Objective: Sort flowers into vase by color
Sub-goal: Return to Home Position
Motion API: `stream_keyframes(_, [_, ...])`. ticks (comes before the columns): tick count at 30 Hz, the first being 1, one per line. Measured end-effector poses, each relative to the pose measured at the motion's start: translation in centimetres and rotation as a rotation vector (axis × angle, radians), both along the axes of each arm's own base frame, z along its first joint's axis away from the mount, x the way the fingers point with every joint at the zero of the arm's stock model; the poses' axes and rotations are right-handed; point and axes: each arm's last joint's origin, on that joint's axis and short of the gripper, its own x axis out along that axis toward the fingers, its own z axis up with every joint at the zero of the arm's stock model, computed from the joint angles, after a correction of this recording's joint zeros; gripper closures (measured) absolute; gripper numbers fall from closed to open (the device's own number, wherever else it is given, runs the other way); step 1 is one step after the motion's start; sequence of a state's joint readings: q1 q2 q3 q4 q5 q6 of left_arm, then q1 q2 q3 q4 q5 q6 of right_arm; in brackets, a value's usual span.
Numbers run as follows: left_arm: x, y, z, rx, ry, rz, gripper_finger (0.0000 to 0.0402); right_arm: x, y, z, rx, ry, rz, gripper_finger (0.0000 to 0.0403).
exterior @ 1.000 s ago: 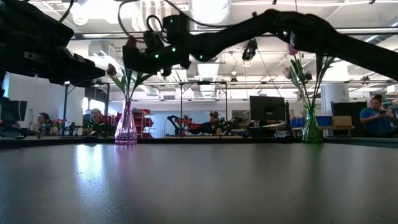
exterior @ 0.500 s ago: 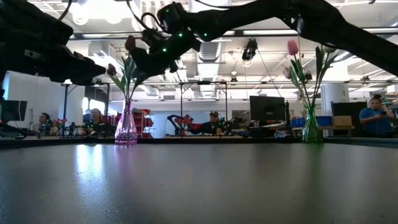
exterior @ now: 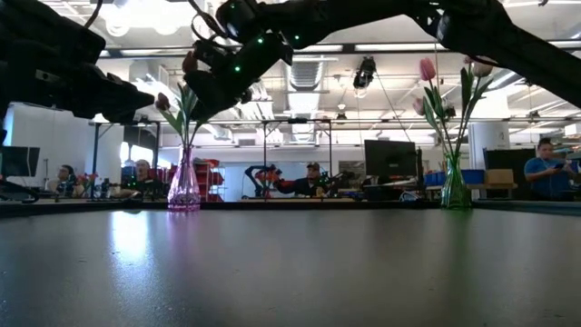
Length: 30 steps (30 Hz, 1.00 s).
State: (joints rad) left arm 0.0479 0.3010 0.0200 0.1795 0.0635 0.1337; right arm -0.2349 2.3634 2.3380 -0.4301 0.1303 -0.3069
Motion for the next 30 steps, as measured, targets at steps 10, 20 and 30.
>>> stream_keyframes(10, [0.0, 0.0, 0.1, -0.007, -0.006, 0.002, 0.0402, 0.3, 0.7, -5.0, 0.12, -0.037, 0.045, 0.0394])
stream_keyframes(20, [0.0, 0.0, 0.1, -0.007, -0.007, 0.003, 0.0402, -4.1, 2.6, -6.3, 0.143, -0.113, 0.054, 0.0394])
stream_keyframes(30, [0.0, 0.0, 0.3, -0.005, -0.036, 0.005, 0.0402, -14.3, 5.4, -5.4, 0.131, -0.168, 0.072, 0.0394])
